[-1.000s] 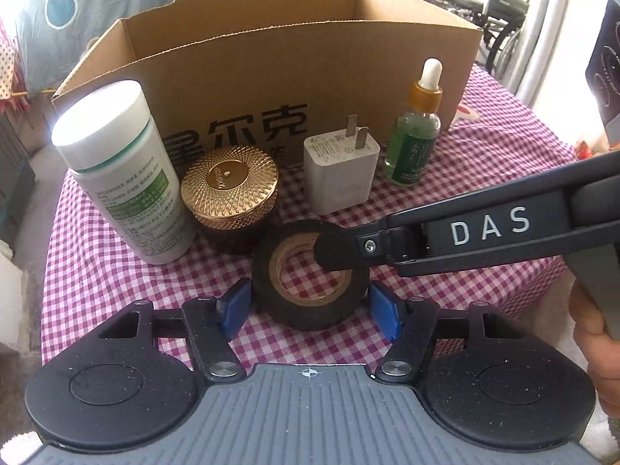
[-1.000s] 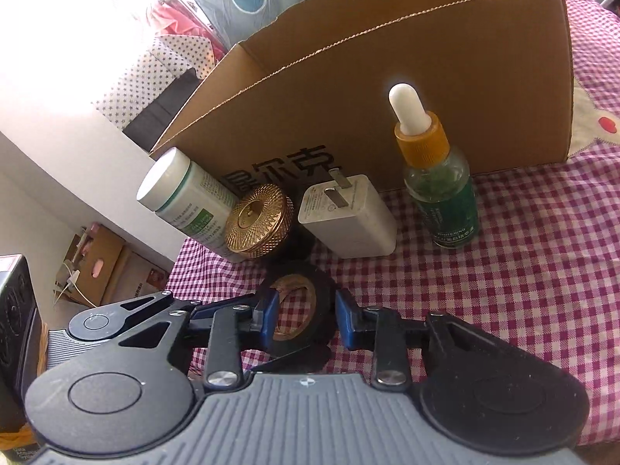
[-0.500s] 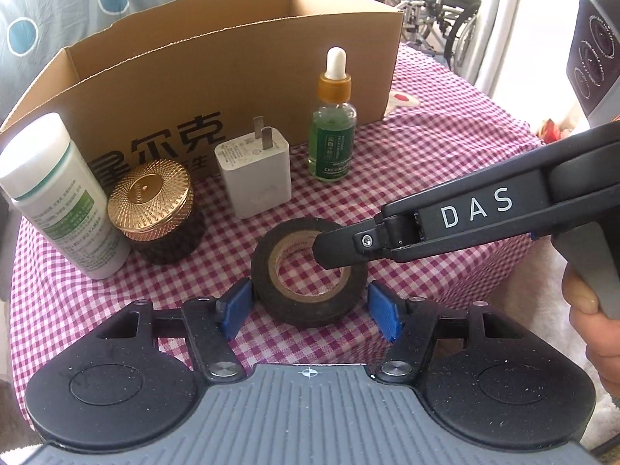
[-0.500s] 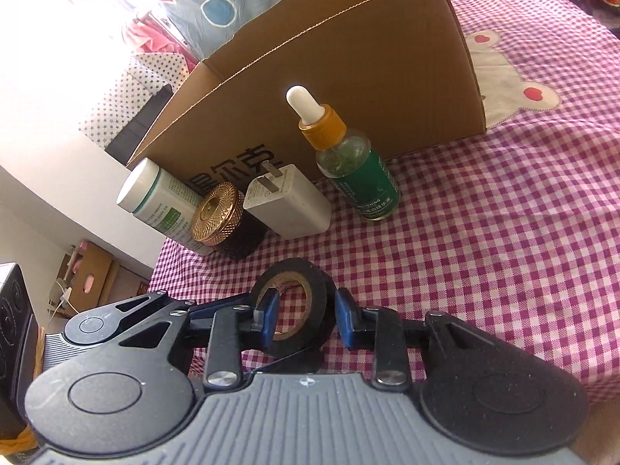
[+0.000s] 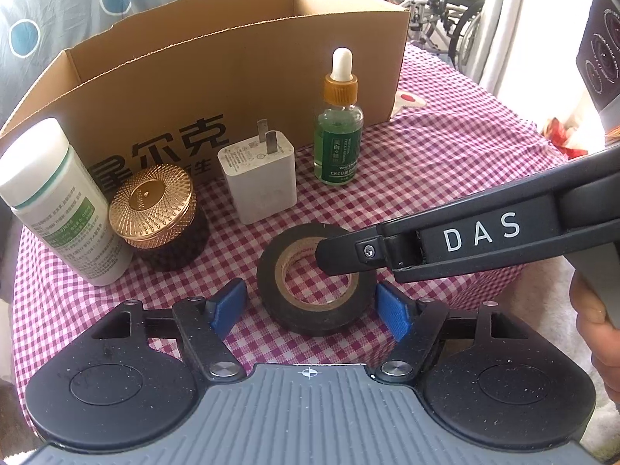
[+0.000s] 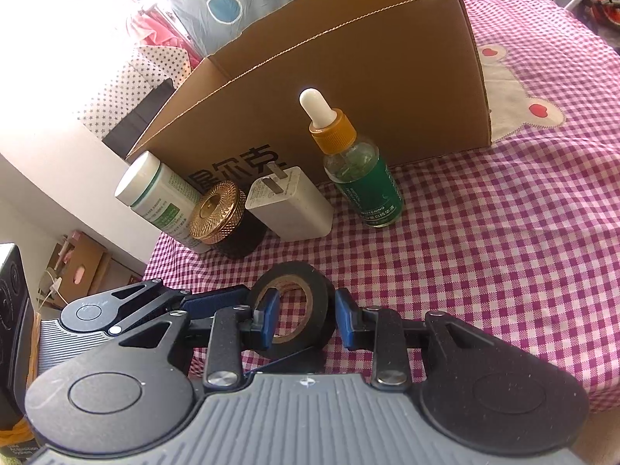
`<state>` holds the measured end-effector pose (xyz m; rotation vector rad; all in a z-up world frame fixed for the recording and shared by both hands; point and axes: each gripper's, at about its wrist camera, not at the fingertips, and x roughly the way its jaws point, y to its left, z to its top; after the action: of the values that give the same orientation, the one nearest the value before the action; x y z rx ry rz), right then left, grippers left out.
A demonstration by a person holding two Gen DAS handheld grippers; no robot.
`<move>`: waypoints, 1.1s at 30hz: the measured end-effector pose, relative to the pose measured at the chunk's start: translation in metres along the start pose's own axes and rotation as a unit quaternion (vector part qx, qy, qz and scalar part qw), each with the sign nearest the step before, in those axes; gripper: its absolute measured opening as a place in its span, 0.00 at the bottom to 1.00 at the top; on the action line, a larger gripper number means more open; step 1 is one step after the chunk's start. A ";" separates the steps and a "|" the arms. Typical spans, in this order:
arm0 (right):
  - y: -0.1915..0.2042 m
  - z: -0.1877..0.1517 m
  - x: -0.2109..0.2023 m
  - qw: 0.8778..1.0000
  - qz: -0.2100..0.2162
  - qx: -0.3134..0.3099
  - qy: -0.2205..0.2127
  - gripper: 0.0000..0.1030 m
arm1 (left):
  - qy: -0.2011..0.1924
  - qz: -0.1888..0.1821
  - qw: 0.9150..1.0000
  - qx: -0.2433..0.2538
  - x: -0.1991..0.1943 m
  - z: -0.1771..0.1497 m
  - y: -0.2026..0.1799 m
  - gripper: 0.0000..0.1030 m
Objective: Organize rigid objects
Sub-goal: 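Close the right gripper on the edge of the black tape roll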
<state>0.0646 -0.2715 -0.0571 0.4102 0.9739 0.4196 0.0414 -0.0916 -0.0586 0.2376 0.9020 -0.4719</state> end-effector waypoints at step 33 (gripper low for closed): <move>0.000 0.004 -0.003 1.000 -0.007 -0.008 -0.012 0.28 | -0.027 0.007 1.000 0.007 -0.003 0.002 -0.001 0.65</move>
<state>0.0664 -0.2735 -0.0536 0.3935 0.9489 0.4075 0.0411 -0.0927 -0.0550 0.2431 0.8441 -0.4695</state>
